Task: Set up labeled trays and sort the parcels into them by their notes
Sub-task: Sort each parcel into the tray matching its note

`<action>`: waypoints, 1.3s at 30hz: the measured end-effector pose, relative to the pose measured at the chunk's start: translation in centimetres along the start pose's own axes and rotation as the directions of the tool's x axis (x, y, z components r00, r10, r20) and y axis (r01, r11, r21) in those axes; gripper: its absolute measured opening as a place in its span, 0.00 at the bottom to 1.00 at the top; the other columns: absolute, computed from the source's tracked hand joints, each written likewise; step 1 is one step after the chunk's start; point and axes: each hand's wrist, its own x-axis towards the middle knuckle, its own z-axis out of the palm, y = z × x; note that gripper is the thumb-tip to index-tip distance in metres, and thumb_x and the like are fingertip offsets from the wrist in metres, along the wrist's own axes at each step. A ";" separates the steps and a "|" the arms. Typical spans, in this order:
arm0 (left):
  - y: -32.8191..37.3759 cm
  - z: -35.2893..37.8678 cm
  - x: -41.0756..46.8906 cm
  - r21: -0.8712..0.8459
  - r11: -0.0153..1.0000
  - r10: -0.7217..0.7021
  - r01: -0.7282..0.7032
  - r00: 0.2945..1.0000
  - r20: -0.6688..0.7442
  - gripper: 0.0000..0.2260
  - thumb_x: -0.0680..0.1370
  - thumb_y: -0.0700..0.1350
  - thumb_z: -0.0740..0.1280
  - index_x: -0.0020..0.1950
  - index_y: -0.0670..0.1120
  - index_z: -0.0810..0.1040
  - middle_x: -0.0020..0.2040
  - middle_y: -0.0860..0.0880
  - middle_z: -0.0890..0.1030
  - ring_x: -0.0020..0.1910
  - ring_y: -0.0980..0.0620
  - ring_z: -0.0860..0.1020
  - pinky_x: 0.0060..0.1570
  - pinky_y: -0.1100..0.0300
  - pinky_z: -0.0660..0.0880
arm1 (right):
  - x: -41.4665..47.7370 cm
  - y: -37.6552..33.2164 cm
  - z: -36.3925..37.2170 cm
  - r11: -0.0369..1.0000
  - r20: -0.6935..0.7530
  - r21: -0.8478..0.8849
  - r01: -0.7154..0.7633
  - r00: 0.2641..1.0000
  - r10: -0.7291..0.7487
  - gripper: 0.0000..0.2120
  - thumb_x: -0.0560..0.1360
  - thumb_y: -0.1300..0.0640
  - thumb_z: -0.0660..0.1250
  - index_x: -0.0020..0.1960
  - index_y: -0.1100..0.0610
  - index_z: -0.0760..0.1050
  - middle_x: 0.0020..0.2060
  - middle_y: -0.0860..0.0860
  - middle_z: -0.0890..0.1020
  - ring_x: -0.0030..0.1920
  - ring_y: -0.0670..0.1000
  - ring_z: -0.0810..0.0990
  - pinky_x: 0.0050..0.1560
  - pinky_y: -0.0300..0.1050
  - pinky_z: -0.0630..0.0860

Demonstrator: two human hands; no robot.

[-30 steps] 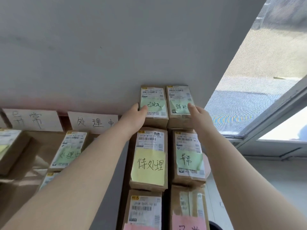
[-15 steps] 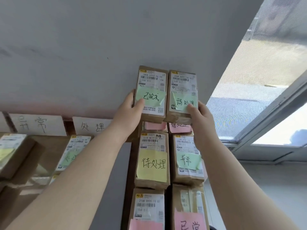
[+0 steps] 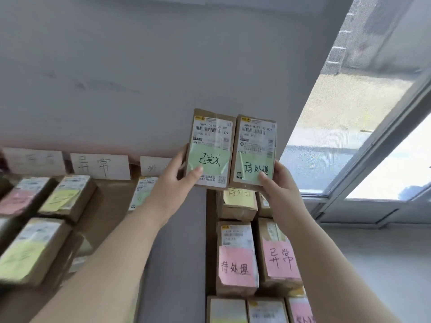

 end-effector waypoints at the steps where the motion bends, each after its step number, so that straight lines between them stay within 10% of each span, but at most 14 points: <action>1: -0.3 -0.5 -1.3 -0.009 1.000 -0.006 0.006 1.000 0.006 0.20 0.80 0.54 0.62 0.68 0.70 0.62 0.62 0.66 0.75 0.63 0.63 0.71 0.60 0.61 0.66 | -1.5 0.1 0.5 1.000 0.012 -0.003 0.000 1.000 0.000 0.17 0.79 0.62 0.62 0.65 0.50 0.70 0.61 0.50 0.80 0.59 0.49 0.79 0.59 0.47 0.75; 9: -5.6 -2.9 -10.1 -0.044 0.977 -0.203 0.207 0.975 0.093 0.27 0.75 0.61 0.66 0.69 0.75 0.55 0.69 0.62 0.70 0.69 0.55 0.69 0.70 0.48 0.65 | -11.8 3.0 3.6 0.994 -0.037 -0.084 -0.073 0.997 0.070 0.23 0.77 0.62 0.65 0.68 0.47 0.68 0.59 0.47 0.81 0.56 0.44 0.81 0.53 0.40 0.78; 20: -7.2 -2.7 -19.4 -0.077 0.975 -0.205 0.210 0.976 0.075 0.26 0.66 0.67 0.66 0.57 0.84 0.55 0.73 0.62 0.65 0.72 0.55 0.64 0.72 0.47 0.62 | -20.7 3.5 3.7 0.986 0.023 -0.087 -0.142 0.989 0.145 0.28 0.76 0.66 0.65 0.71 0.44 0.66 0.56 0.46 0.82 0.58 0.47 0.80 0.63 0.53 0.74; 29: -4.8 -1.2 -26.7 -0.141 0.956 -0.256 0.257 0.966 0.025 0.27 0.79 0.53 0.63 0.72 0.71 0.53 0.72 0.62 0.67 0.71 0.56 0.65 0.73 0.47 0.60 | -27.2 2.3 2.5 0.978 0.052 -0.084 -0.191 0.979 0.196 0.29 0.76 0.62 0.66 0.72 0.43 0.64 0.57 0.47 0.81 0.57 0.48 0.80 0.64 0.54 0.73; 39: -4.6 -2.9 -32.3 -0.157 0.952 -0.269 0.262 0.963 -0.021 0.21 0.76 0.56 0.63 0.60 0.80 0.60 0.65 0.63 0.74 0.66 0.57 0.71 0.69 0.47 0.66 | -31.5 3.2 3.8 0.972 0.114 -0.048 -0.229 0.966 0.233 0.29 0.74 0.57 0.70 0.70 0.36 0.66 0.63 0.44 0.78 0.65 0.50 0.75 0.68 0.58 0.69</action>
